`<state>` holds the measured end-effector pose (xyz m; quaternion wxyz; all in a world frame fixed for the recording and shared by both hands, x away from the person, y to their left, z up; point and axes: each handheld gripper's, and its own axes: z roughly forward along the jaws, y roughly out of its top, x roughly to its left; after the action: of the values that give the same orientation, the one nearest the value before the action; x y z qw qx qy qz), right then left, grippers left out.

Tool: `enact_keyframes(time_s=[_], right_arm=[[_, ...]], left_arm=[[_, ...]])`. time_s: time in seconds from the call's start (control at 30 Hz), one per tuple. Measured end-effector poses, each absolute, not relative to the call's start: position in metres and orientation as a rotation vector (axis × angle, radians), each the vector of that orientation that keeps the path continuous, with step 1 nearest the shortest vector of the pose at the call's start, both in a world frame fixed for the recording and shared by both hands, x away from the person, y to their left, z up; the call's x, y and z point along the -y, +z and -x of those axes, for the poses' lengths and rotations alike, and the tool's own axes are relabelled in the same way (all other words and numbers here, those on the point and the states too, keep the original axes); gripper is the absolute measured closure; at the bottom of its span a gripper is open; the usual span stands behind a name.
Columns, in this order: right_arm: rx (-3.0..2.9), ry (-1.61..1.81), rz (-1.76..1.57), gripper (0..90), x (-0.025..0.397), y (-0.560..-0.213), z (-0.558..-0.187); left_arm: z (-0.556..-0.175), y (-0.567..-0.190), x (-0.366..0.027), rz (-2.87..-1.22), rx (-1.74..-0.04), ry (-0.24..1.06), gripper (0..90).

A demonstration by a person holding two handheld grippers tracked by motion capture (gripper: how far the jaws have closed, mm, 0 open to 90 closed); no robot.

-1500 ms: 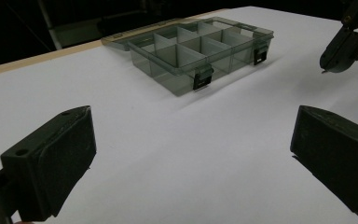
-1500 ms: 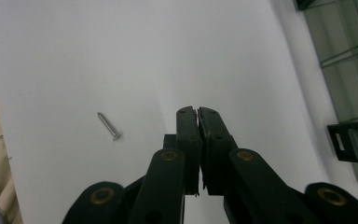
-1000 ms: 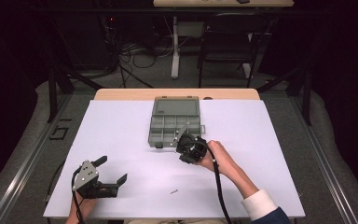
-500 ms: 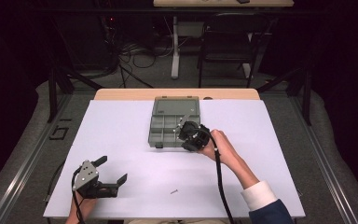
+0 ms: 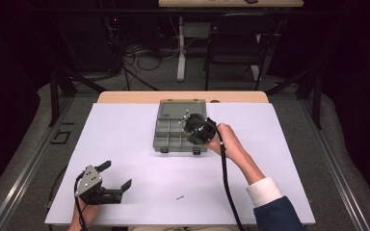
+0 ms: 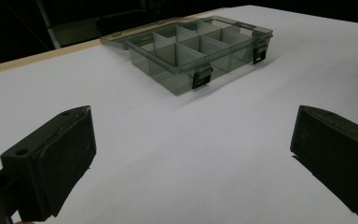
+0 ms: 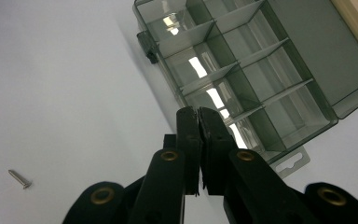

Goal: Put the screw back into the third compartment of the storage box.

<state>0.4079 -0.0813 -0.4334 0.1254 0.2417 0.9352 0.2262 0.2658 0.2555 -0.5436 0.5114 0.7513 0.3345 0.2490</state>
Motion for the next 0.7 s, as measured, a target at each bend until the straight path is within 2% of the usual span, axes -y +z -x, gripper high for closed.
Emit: enact_keyframes(time_s=[0.37, 0.7], right_arm=[[-2.697, 0.621, -0.738, 88.1, 0.075, -0.429, -0.429], [-2.675, 0.581, -0.767, 88.0, 0.068, -0.44, -0.448]], left_arm=[[-0.266, -0.544, -0.256, -1.807, -0.805, 0.598, 0.0], [-0.266, -0.543, -0.256, -1.809, -0.803, 0.598, 0.0]])
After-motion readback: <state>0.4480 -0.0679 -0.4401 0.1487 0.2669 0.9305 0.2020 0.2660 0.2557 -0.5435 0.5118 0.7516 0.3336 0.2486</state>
